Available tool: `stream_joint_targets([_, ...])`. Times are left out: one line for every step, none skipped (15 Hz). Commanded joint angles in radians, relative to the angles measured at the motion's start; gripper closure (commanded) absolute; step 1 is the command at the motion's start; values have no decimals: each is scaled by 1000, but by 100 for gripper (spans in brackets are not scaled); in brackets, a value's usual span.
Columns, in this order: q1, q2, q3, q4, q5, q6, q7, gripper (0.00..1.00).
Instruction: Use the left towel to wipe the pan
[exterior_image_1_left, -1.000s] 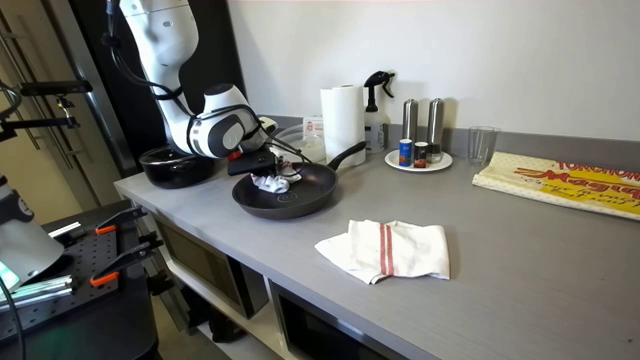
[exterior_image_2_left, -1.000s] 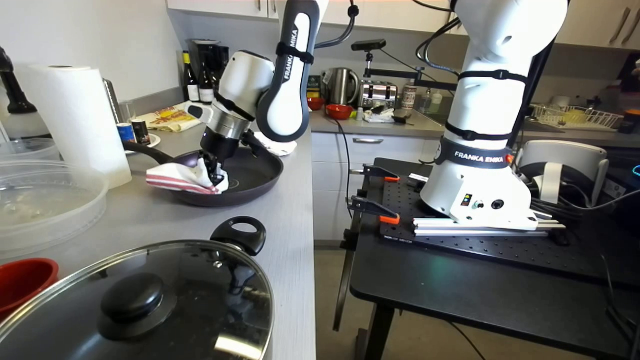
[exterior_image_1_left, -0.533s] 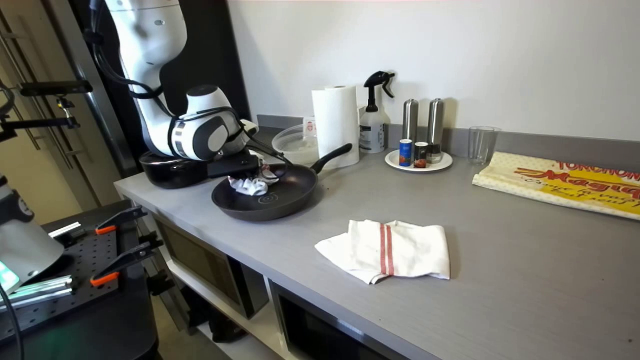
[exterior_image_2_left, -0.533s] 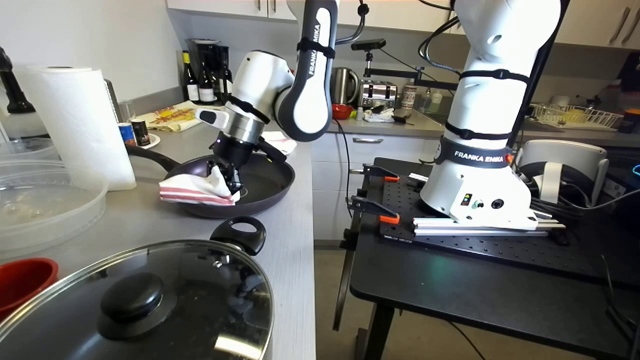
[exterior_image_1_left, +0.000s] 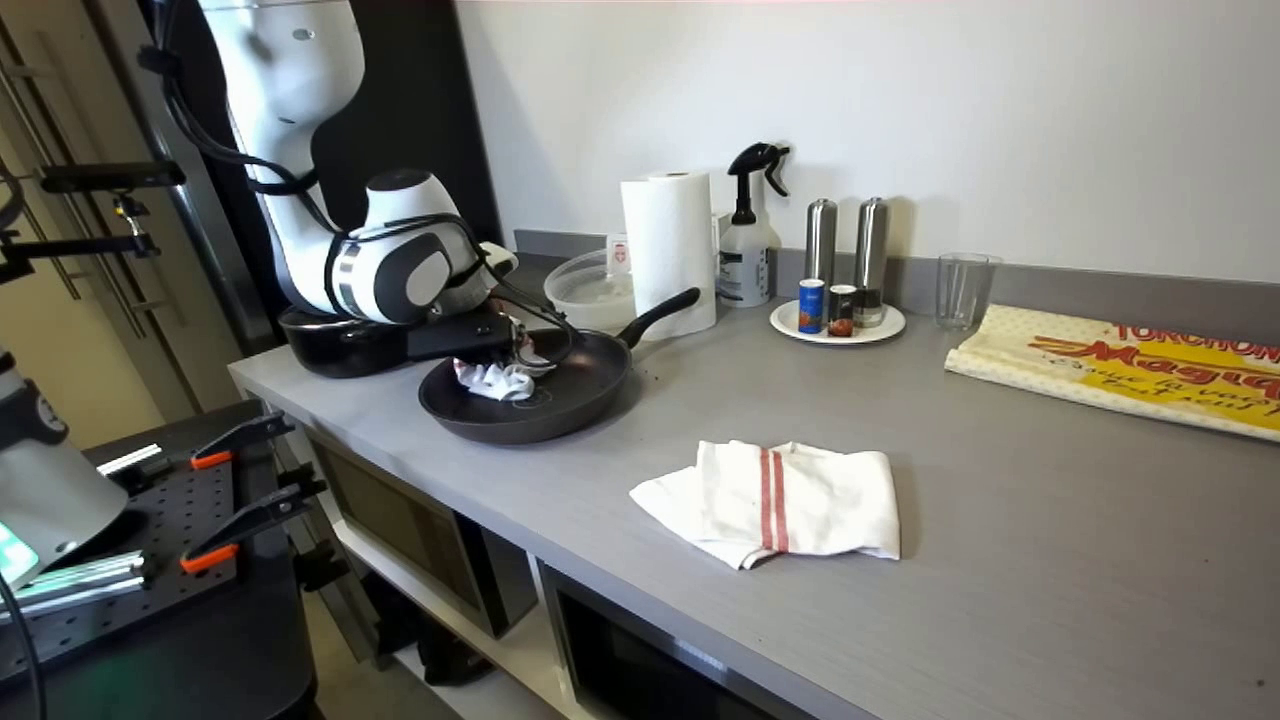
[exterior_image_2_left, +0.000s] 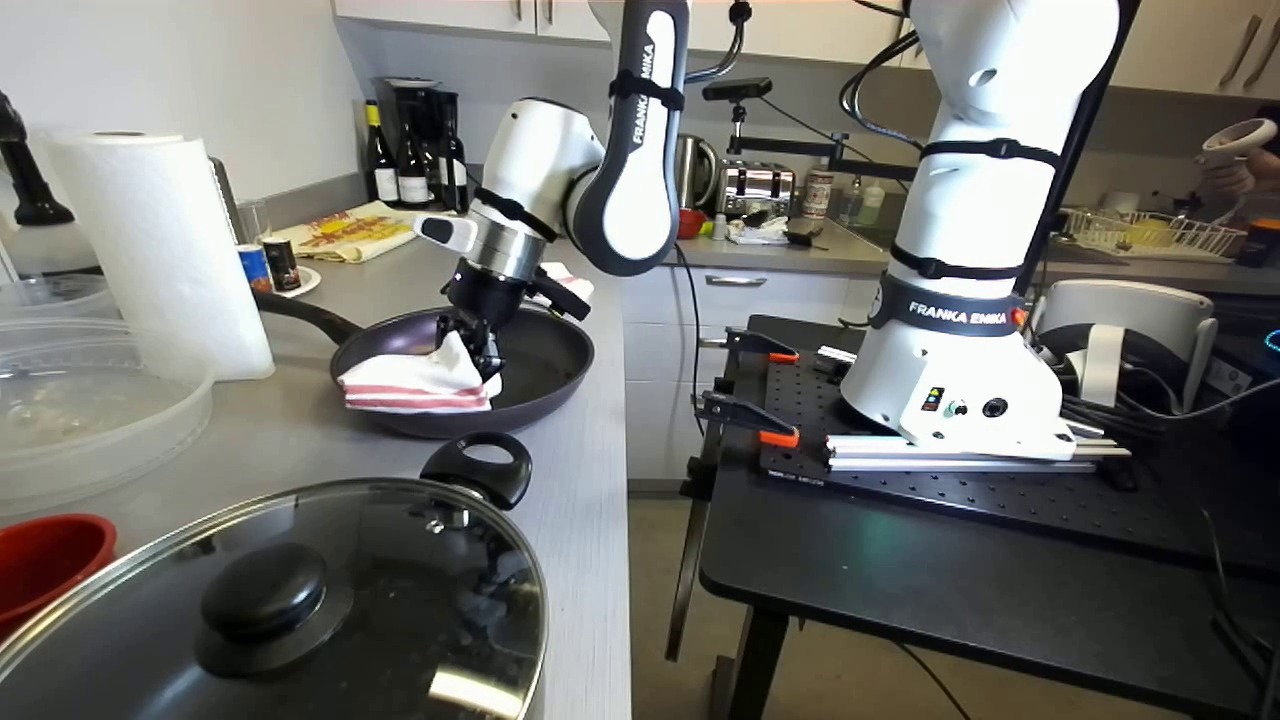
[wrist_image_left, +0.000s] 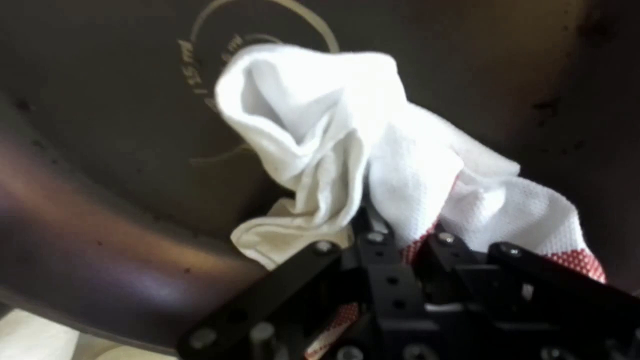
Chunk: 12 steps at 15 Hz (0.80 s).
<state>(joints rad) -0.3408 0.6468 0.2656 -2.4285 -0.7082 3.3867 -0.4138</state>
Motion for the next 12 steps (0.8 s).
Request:
stream_joint_targets([-6, -5, -71, 24, 49, -37, 31, 97])
stream_joint_targets([1, -8, -96, 35, 69, -40, 46, 97])
stream_joint_targets([14, -6, -125, 51, 91, -43, 62, 97])
stream_joint_targets([17, -2, -143, 64, 117, -49, 68, 97])
stream_joint_targets([32, -6, -170, 72, 148, -52, 75, 97])
stream_joint_targets([45, -7, -191, 80, 181, -55, 79, 97])
stream_joint_targets([64, -9, -221, 85, 217, -52, 81, 97])
stream_joint_targets([94, -14, -256, 85, 256, -44, 85, 97])
stream_joint_targets([116, -17, -280, 83, 283, -37, 85, 97])
stream_joint_targets([146, -15, -307, 82, 306, -31, 83, 97])
stream_joint_targets([182, -16, -334, 80, 329, -30, 83, 97])
stream_joint_targets([208, -11, -348, 81, 341, -33, 78, 97])
